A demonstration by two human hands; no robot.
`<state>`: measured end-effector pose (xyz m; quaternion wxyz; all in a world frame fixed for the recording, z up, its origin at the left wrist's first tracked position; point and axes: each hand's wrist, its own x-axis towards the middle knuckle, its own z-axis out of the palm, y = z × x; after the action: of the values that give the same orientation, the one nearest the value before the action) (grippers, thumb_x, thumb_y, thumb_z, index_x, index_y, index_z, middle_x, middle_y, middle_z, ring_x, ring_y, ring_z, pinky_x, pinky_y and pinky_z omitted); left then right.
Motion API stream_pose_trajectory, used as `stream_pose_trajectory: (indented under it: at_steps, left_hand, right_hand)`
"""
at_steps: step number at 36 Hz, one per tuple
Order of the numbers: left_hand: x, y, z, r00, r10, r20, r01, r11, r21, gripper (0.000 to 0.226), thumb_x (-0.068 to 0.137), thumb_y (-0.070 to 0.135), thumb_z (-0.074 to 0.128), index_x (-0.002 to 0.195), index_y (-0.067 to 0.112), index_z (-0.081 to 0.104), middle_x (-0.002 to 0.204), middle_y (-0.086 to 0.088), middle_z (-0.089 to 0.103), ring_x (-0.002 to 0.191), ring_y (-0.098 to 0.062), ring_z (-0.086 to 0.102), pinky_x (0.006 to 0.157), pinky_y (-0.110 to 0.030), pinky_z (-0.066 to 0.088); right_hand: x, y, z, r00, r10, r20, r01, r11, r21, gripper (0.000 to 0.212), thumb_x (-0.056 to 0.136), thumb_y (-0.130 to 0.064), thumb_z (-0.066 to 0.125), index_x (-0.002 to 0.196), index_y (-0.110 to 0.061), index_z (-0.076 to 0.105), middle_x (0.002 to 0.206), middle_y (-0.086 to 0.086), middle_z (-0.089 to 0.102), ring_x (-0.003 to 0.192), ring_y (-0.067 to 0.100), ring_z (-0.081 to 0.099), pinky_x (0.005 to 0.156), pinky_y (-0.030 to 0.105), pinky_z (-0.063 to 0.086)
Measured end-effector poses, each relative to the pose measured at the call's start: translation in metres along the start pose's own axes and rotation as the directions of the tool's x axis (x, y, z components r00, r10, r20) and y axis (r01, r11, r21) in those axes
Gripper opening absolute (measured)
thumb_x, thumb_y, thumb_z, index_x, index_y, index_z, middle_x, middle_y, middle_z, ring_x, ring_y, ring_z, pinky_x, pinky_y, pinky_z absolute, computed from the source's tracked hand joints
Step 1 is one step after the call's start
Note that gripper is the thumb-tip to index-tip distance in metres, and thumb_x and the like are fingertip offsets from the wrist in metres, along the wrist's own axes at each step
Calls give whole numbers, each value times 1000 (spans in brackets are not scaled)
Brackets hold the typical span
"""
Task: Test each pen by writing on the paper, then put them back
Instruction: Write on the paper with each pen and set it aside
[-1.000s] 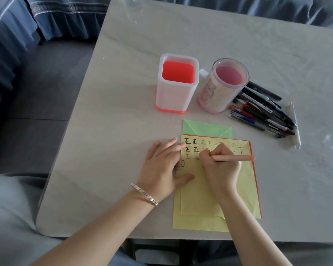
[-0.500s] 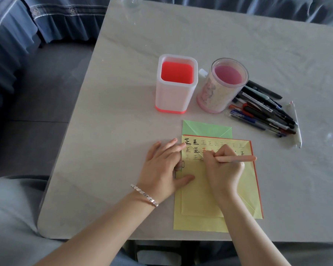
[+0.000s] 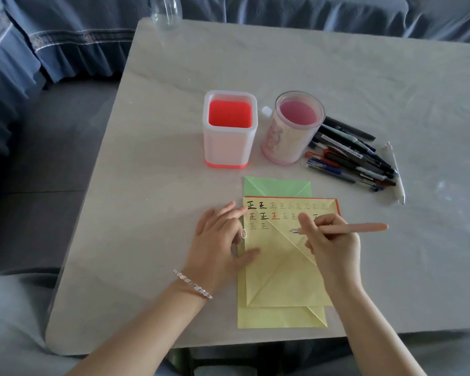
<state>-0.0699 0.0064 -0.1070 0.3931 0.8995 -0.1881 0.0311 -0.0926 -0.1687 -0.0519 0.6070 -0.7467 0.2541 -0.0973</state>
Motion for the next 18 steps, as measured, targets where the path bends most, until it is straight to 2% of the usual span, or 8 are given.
stream_pose_trajectory:
  at_steps: [2, 5, 8, 10, 12, 14, 18]
  left_hand:
    - [0, 2, -3, 999, -10, -48, 9, 1000, -19, 36, 77, 54, 52, 71, 20, 40, 123, 5, 53, 127, -9, 35, 104, -27, 21]
    - [-5, 9, -9, 994, -52, -100, 44, 995, -86, 32, 91, 35, 32, 84, 9, 50, 119, -3, 54, 122, -12, 39, 102, -23, 25]
    - [-9, 21, -17, 974, -191, -121, 160, 960, -229, 37, 92, 37, 22, 100, 15, 50, 107, 9, 54, 106, -5, 49, 91, -17, 33]
    - [-6, 30, -21, 963, -258, -76, 223, 923, -312, 28, 90, 43, 24, 96, 27, 46, 100, 14, 57, 91, 0, 57, 76, -13, 40]
    - [-2, 40, -26, 964, -264, -28, 241, 914, -327, 19, 94, 42, 31, 95, 30, 46, 94, 13, 61, 77, -2, 60, 65, -10, 41]
    - [1, 50, -33, 970, -245, 4, 230, 907, -354, 16, 93, 42, 37, 99, 31, 47, 87, 14, 64, 69, -4, 60, 62, -8, 41]
    - [2, 69, -42, 975, -207, 81, 221, 871, -439, 14, 89, 40, 45, 99, 30, 46, 84, 22, 66, 66, -5, 60, 65, -12, 45]
  right_hand:
    - [-2, -5, -6, 998, 43, 54, -46, 998, 47, 18, 84, -20, 63, 70, -9, 59, 50, -4, 57, 43, 2, 48, 44, 11, 39]
    - [-4, -11, -13, 983, 127, 134, -149, 974, 169, 23, 93, -23, 49, 83, -9, 64, 63, 3, 68, 51, 9, 56, 48, 16, 45]
    - [-6, -17, -19, 968, 185, 171, -226, 938, 263, 33, 97, -25, 42, 86, -5, 64, 66, 9, 70, 54, 15, 59, 50, 20, 47]
    - [-10, -21, -23, 970, 173, 170, -215, 936, 277, 31, 97, -23, 41, 82, -3, 60, 60, 9, 66, 51, 17, 57, 50, 22, 46]
    - [-13, -26, -26, 978, 139, 156, -178, 945, 274, 28, 96, -19, 41, 82, -1, 57, 54, 6, 61, 48, 15, 54, 50, 24, 44]
    - [-17, -30, -29, 983, 118, 140, -153, 951, 270, 29, 96, -18, 41, 82, 2, 56, 49, 5, 57, 45, 12, 49, 48, 21, 41]
    - [-23, -42, -34, 991, 114, 71, -130, 948, 291, 34, 94, -19, 45, 63, -8, 51, 42, 2, 49, 41, 10, 42, 43, 16, 36]
